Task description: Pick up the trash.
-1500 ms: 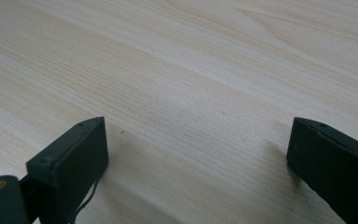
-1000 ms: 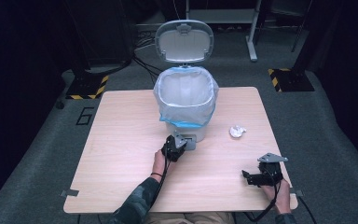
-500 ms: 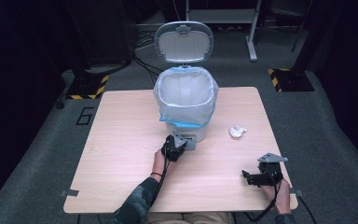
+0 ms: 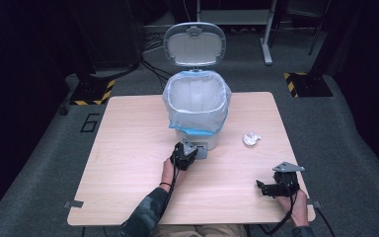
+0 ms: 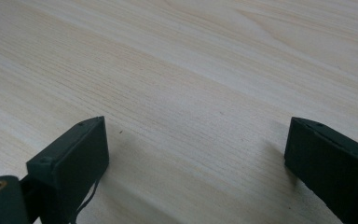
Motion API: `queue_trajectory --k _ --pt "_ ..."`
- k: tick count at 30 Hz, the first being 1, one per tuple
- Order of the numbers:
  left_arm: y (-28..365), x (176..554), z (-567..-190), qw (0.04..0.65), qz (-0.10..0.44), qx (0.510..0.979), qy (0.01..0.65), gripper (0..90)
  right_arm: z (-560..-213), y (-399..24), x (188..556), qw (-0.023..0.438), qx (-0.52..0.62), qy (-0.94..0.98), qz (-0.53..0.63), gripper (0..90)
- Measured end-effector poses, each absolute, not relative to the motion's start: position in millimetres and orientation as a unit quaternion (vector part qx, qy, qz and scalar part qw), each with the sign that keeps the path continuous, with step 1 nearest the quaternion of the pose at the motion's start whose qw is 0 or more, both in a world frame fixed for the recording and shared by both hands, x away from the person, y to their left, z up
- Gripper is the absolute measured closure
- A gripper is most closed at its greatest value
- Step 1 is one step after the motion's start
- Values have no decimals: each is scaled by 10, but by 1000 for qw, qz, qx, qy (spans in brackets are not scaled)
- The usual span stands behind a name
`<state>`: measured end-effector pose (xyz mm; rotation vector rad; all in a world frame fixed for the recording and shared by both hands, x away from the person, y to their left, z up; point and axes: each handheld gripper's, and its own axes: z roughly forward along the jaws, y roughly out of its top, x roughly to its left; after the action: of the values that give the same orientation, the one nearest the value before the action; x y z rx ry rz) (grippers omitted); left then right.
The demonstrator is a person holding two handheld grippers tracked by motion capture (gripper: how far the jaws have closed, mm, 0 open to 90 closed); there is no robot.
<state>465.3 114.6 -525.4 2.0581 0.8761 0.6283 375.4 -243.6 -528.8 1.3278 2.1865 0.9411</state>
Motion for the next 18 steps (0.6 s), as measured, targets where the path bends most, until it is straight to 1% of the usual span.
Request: queue_trajectory --k 11,18 --pt "1136 4645 -5250 392 253 816 340 900 -5253 -2450 3792 210 486 775 345 73" --pt "1126 4640 -5256 392 259 815 338 900 -5117 -2440 3911 201 486 772 355 78"
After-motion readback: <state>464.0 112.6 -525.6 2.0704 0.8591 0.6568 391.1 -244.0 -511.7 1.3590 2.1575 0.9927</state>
